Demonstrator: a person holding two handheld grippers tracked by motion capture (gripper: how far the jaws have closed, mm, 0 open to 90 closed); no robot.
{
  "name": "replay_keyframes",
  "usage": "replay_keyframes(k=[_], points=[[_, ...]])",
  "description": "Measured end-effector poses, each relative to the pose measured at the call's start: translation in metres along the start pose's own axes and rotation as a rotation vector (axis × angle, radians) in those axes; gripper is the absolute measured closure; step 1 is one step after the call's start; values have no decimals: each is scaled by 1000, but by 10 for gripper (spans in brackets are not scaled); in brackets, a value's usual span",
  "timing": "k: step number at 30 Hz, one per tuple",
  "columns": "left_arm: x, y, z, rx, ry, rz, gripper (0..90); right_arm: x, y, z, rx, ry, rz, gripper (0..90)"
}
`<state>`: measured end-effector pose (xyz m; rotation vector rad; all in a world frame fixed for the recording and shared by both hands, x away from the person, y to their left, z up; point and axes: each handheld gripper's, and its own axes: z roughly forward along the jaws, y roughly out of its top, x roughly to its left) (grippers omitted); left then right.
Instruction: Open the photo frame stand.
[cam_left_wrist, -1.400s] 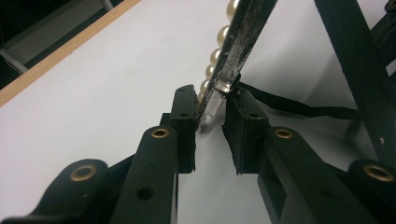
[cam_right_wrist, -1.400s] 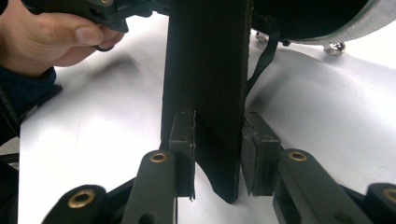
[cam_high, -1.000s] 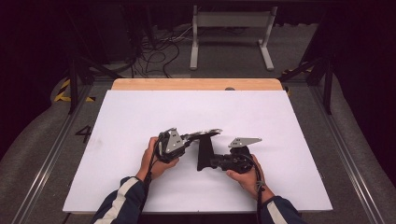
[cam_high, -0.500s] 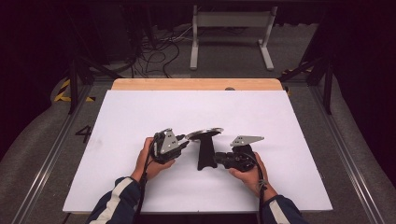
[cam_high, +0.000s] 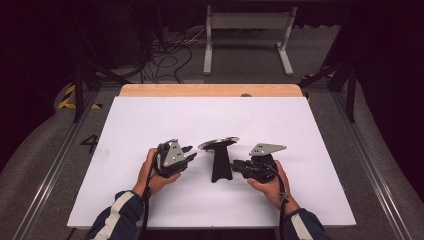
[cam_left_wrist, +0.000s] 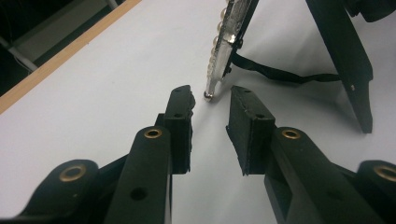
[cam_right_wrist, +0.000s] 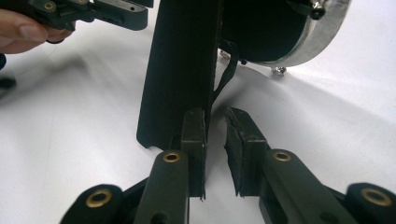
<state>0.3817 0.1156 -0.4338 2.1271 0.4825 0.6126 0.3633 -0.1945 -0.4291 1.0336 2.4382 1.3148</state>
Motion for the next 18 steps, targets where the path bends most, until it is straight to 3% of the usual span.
replay_keyframes(k=[9,11,18], points=[[5,-7,-15,4,-4,-16,632,5,1,-2,-16,-15,-34,861],[6,-8,-19,-10,-11,-39,612,6,1,-2,-17,-15,-38,875],[6,-4,-6,-23,-34,-58,551,9,0,-3,-26,-28,-55,900]])
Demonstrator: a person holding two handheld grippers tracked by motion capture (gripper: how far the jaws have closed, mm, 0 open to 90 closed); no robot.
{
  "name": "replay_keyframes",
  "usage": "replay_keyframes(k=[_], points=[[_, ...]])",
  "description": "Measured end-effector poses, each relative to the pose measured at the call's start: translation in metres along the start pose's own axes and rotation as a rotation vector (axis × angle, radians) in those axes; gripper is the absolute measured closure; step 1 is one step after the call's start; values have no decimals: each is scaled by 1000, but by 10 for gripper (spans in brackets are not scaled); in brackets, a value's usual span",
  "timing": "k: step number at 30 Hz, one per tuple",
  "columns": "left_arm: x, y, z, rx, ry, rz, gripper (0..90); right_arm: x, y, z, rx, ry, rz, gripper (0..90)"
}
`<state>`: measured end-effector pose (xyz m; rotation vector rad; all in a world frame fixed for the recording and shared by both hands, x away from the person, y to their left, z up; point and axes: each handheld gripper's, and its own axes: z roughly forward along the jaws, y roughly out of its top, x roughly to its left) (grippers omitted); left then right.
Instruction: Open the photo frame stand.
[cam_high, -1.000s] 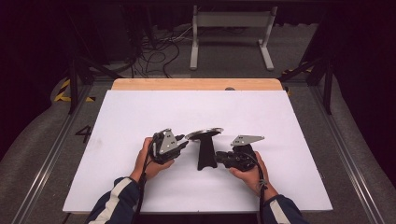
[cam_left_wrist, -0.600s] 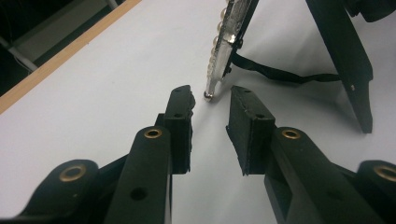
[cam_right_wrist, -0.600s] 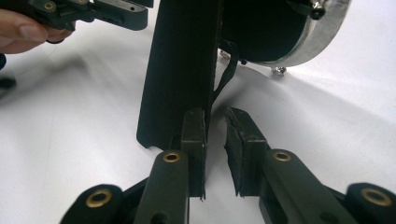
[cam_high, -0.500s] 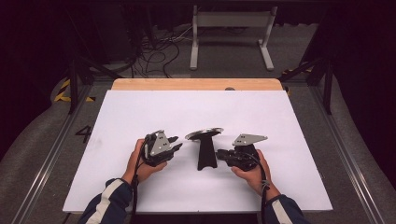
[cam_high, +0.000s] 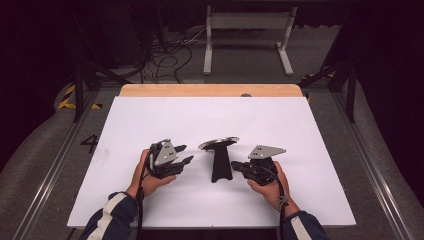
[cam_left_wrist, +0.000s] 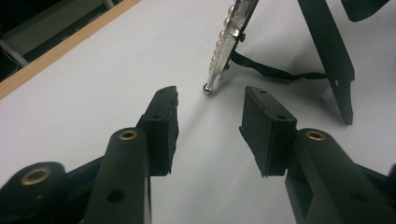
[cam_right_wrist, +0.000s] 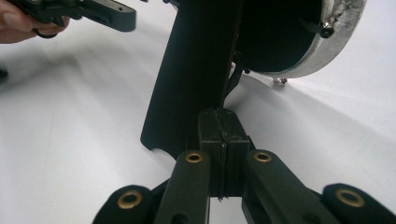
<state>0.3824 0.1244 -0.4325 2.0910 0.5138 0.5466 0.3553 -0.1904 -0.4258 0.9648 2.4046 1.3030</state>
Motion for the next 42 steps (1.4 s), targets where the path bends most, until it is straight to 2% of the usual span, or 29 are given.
replay_keyframes(k=[4,9,14,17,26,30,31,35,37,39,42], points=[[0,6,12,-9,-19,-28,472,4,0,1,-8,-6,-6,900],[1,16,19,-33,-37,-40,432,10,-1,0,-30,-23,-15,900],[0,22,29,-27,-56,-20,420,19,0,3,-53,-39,-20,900],[0,22,33,-24,-52,-21,437,27,1,8,-61,-49,-36,900],[5,18,43,-10,-66,-20,566,45,2,26,-75,-73,-74,900],[7,16,46,-12,-78,-32,552,53,1,38,-70,-83,-78,900],[7,15,48,-16,-88,-49,552,53,1,38,-70,-83,-78,900],[8,14,52,-18,-90,-55,593,62,0,45,-73,-105,-104,900],[8,15,54,-20,-102,-47,639,65,-1,46,-81,-135,-116,900],[5,15,54,-14,-93,-23,676,69,-1,48,-77,-145,-117,900],[4,16,54,-15,-92,-12,715,75,-2,50,-64,-143,-132,900]])
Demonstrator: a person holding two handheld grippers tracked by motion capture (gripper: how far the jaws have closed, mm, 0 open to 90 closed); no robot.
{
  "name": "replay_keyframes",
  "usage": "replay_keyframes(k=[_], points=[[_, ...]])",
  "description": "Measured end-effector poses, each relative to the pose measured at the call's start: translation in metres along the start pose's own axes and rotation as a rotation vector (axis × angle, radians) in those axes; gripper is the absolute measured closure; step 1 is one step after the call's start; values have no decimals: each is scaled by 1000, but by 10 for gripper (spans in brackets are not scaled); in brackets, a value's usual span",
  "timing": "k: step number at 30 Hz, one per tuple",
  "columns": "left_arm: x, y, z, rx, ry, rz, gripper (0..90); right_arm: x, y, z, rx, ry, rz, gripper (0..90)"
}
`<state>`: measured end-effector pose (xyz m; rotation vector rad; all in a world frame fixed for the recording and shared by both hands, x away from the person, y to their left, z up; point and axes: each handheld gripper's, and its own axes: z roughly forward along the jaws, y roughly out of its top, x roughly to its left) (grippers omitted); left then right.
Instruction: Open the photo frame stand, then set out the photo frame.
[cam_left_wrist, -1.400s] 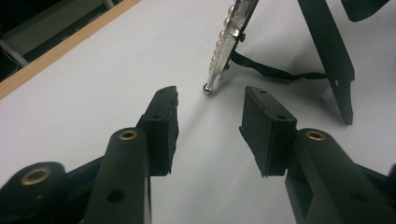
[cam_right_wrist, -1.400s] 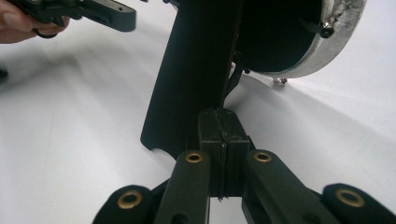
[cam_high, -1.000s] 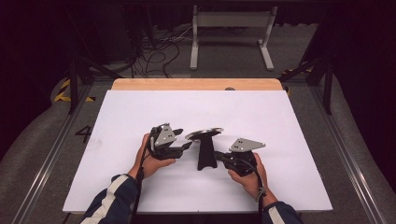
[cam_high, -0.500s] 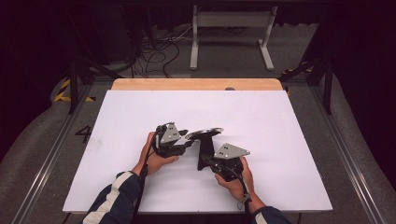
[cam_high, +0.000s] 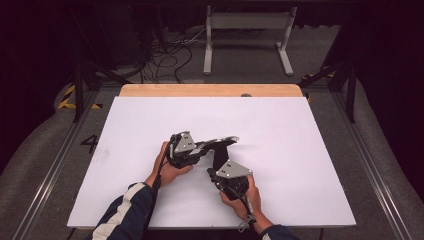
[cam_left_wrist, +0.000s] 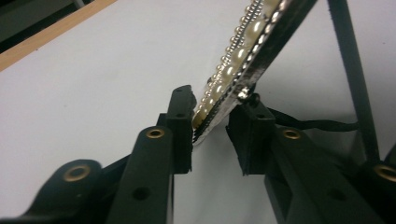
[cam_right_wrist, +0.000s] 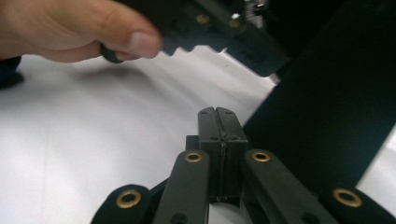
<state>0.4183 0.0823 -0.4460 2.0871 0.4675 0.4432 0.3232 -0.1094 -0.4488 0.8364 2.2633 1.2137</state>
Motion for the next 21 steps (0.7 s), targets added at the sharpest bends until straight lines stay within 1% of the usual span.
replay_keyframes(k=[3,5,6,8,9,11,12,14,15,16,17,18,19,21], points=[[0,1,0,3,2,20,720,6,-1,5,14,0,1,900],[-1,1,1,2,6,20,722,7,-2,9,30,-17,5,900],[-1,1,1,2,6,20,721,7,-2,9,30,-17,5,900],[-1,1,0,3,5,17,721,9,-2,12,35,-37,-3,900],[-1,1,1,2,5,14,719,11,-2,13,39,-39,-2,900],[-1,2,1,-8,14,1,680,12,-2,15,48,-51,-2,900],[-2,3,3,-12,18,1,654,12,-3,16,55,-60,6,900],[-3,3,4,-8,19,3,633,11,-3,16,61,-56,13,900],[-2,3,5,-2,18,9,643,13,-3,16,62,-63,9,900],[-3,3,6,-2,13,6,653,14,-3,16,65,-68,7,900],[-3,3,6,-1,16,10,691,15,-3,16,73,-70,2,900],[-3,3,6,-1,16,10,696,15,-3,16,73,-70,2,900],[-4,4,6,6,22,23,701,15,-4,16,79,-76,4,900],[-4,4,5,6,21,25,707,15,-3,16,82,-77,9,900]])
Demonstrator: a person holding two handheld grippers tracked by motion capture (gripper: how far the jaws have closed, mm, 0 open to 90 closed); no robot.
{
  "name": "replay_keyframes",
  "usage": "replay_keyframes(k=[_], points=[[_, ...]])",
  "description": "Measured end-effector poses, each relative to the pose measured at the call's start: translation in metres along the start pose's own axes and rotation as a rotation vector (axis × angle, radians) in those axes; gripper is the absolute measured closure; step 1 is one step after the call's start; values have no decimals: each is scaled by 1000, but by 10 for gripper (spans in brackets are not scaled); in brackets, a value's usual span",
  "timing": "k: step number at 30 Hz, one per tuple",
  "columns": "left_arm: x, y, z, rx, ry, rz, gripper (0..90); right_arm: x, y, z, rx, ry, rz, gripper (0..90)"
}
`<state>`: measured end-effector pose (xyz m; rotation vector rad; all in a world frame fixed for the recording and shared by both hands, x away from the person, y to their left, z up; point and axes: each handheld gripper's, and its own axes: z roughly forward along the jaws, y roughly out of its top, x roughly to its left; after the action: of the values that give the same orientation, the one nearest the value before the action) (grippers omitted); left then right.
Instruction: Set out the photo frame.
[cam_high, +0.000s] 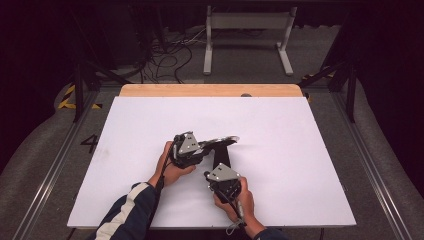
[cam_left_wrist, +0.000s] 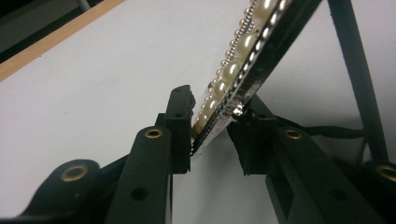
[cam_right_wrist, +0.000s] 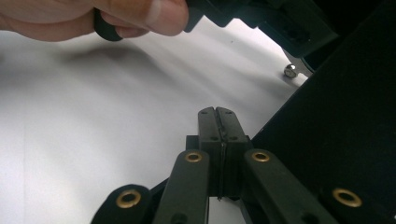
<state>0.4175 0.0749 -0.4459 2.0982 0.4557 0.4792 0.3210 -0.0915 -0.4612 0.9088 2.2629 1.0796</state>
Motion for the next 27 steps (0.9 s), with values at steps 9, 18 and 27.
replay_keyframes(k=[9,18,27], points=[[-1,0,-1,6,-4,14,734,-5,-3,-1,10,-4,22,900],[-5,2,-2,17,16,39,754,-10,-7,-5,16,-10,33,900],[-10,3,-5,26,19,68,770,-15,-10,-9,23,1,59,900]])
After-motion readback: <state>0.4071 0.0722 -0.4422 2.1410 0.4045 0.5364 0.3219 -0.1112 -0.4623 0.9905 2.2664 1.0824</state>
